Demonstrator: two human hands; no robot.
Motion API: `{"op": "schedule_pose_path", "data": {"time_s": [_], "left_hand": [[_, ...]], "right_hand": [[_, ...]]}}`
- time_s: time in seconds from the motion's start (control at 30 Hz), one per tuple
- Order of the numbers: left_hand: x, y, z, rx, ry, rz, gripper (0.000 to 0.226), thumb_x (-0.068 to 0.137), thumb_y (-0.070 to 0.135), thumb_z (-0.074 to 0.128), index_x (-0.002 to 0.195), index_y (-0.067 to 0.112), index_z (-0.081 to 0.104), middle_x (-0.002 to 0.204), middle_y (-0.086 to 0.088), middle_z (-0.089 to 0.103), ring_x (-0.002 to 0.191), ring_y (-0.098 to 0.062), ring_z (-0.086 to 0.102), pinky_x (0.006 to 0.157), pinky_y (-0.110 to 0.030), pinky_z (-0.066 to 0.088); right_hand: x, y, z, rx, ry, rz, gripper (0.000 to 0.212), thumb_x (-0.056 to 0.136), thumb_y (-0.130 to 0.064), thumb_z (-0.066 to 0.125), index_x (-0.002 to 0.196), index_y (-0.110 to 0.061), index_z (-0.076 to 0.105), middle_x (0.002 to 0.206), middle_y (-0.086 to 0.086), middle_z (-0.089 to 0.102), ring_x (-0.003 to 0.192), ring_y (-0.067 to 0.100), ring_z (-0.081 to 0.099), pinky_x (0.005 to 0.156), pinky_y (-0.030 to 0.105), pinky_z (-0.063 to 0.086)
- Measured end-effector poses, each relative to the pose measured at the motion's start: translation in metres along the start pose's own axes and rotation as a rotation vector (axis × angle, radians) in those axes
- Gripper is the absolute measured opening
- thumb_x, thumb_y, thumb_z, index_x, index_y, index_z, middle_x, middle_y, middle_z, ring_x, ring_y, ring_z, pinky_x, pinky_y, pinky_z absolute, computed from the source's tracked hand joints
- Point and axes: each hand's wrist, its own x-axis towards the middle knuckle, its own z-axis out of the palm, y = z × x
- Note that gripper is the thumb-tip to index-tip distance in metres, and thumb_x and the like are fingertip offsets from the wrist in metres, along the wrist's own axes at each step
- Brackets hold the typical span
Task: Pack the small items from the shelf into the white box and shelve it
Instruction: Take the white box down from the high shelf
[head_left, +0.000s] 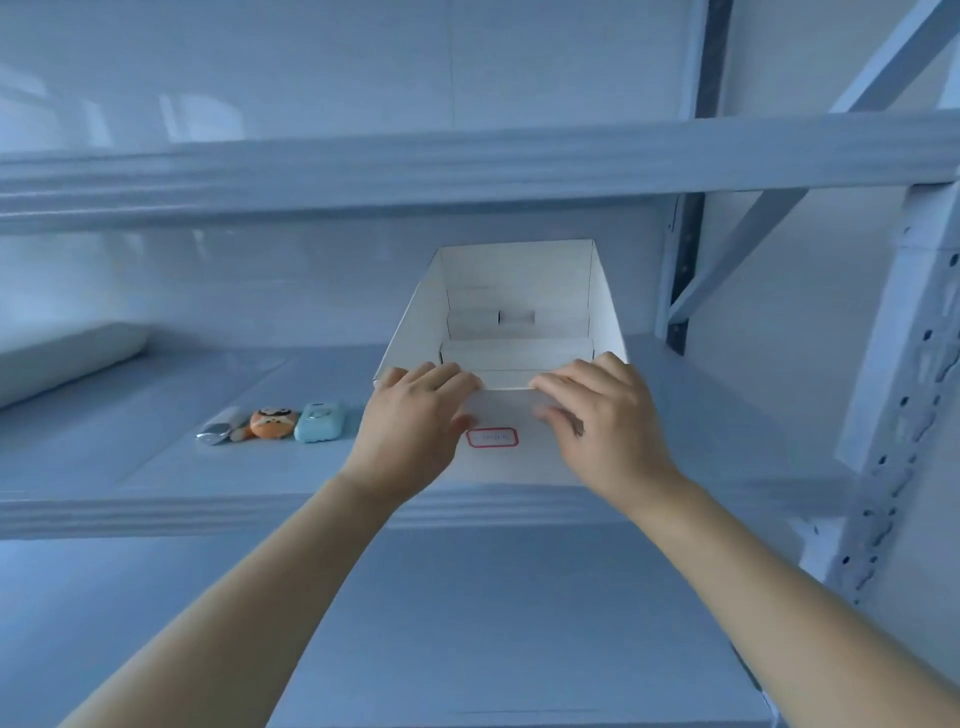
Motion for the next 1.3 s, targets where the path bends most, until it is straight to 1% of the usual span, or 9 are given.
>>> {"op": "schedule_pose_path", "data": {"time_s": [0.23, 0.43, 0.57, 0.67, 0.73, 0.83, 0.93, 1.1, 1.3], "left_hand": [[0.039, 0.026, 0.060, -0.060, -0.029, -0.014, 0.027, 0.069, 0.015, 0.079, 0.093, 0.014, 0.065, 0.081, 0.001, 0.066, 0.074, -0.026, 0.060, 0.070, -0.034, 0.041], [0.045, 0.025, 0.085, -0.068, -0.091, -0.030, 0.032, 0.068, 0.014, 0.078, 0.098, 0.016, 0.066, 0.084, 0.001, 0.067, 0.077, -0.027, 0.061, 0.072, -0.034, 0.040], [0.053, 0.020, 0.093, -0.084, -0.111, -0.031, 0.036, 0.073, 0.017, 0.074, 0.106, 0.019, 0.061, 0.091, 0.004, 0.065, 0.084, -0.025, 0.056, 0.074, -0.029, 0.029], [0.054, 0.019, 0.098, -0.074, -0.122, -0.017, 0.038, 0.077, 0.024, 0.069, 0.113, 0.019, 0.057, 0.094, 0.003, 0.063, 0.087, -0.025, 0.054, 0.074, -0.027, 0.023], [0.054, 0.022, 0.100, -0.043, -0.107, -0.021, 0.037, 0.078, 0.030, 0.068, 0.112, 0.019, 0.058, 0.091, 0.002, 0.062, 0.083, -0.026, 0.054, 0.075, -0.029, 0.024], [0.053, 0.028, 0.105, -0.002, -0.050, -0.056, 0.034, 0.077, 0.032, 0.070, 0.107, 0.019, 0.060, 0.085, 0.002, 0.062, 0.076, -0.027, 0.055, 0.073, -0.033, 0.032], [0.055, 0.030, 0.110, 0.016, -0.016, -0.070, 0.032, 0.077, 0.033, 0.069, 0.105, 0.020, 0.060, 0.085, 0.002, 0.062, 0.075, -0.026, 0.054, 0.070, -0.031, 0.025], [0.057, 0.027, 0.123, 0.085, 0.029, -0.020, 0.035, 0.078, 0.034, 0.067, 0.108, 0.018, 0.059, 0.083, 0.001, 0.058, 0.071, -0.026, 0.051, 0.069, -0.032, 0.027], [0.056, 0.021, 0.141, 0.227, 0.119, 0.026, 0.038, 0.086, 0.040, 0.045, 0.113, 0.015, 0.055, 0.084, -0.002, 0.056, 0.071, -0.026, 0.048, 0.070, -0.034, 0.029]], "right_hand": [[-0.009, 0.073, 0.006, -0.021, -0.040, 0.024, 0.026, 0.065, 0.002, 0.077, 0.086, -0.010, 0.068, 0.076, -0.001, 0.066, 0.066, 0.025, 0.049, 0.065, 0.027, 0.033], [-0.020, 0.098, 0.025, 0.027, -0.079, 0.054, 0.026, 0.066, -0.001, 0.079, 0.088, -0.009, 0.068, 0.079, 0.000, 0.066, 0.067, 0.027, 0.053, 0.064, 0.033, 0.042], [-0.019, 0.107, 0.033, 0.062, -0.111, 0.079, 0.029, 0.069, -0.003, 0.077, 0.096, -0.009, 0.067, 0.085, 0.003, 0.066, 0.075, 0.029, 0.057, 0.071, 0.032, 0.039], [-0.018, 0.113, 0.037, 0.069, -0.139, 0.082, 0.032, 0.072, -0.008, 0.073, 0.102, -0.012, 0.063, 0.089, 0.002, 0.064, 0.080, 0.026, 0.054, 0.074, 0.030, 0.036], [-0.019, 0.115, 0.041, 0.051, -0.132, 0.075, 0.030, 0.074, -0.018, 0.067, 0.103, -0.015, 0.062, 0.089, -0.002, 0.061, 0.081, 0.022, 0.051, 0.074, 0.024, 0.029], [-0.021, 0.119, 0.047, 0.030, -0.088, 0.066, 0.028, 0.077, -0.034, 0.061, 0.099, -0.018, 0.061, 0.084, -0.005, 0.060, 0.078, 0.018, 0.046, 0.073, 0.023, 0.025], [-0.020, 0.126, 0.055, 0.015, -0.040, 0.051, 0.033, 0.076, -0.045, 0.065, 0.095, -0.018, 0.061, 0.080, -0.005, 0.060, 0.076, 0.018, 0.045, 0.071, 0.024, 0.025], [-0.016, 0.137, 0.067, 0.006, -0.030, 0.047, 0.039, 0.072, -0.049, 0.069, 0.093, -0.018, 0.059, 0.079, -0.003, 0.059, 0.074, 0.021, 0.048, 0.071, 0.027, 0.027], [-0.015, 0.141, 0.071, -0.023, -0.033, 0.034, 0.040, 0.075, -0.051, 0.066, 0.094, -0.016, 0.059, 0.080, -0.002, 0.059, 0.074, 0.022, 0.047, 0.072, 0.025, 0.024]]}}
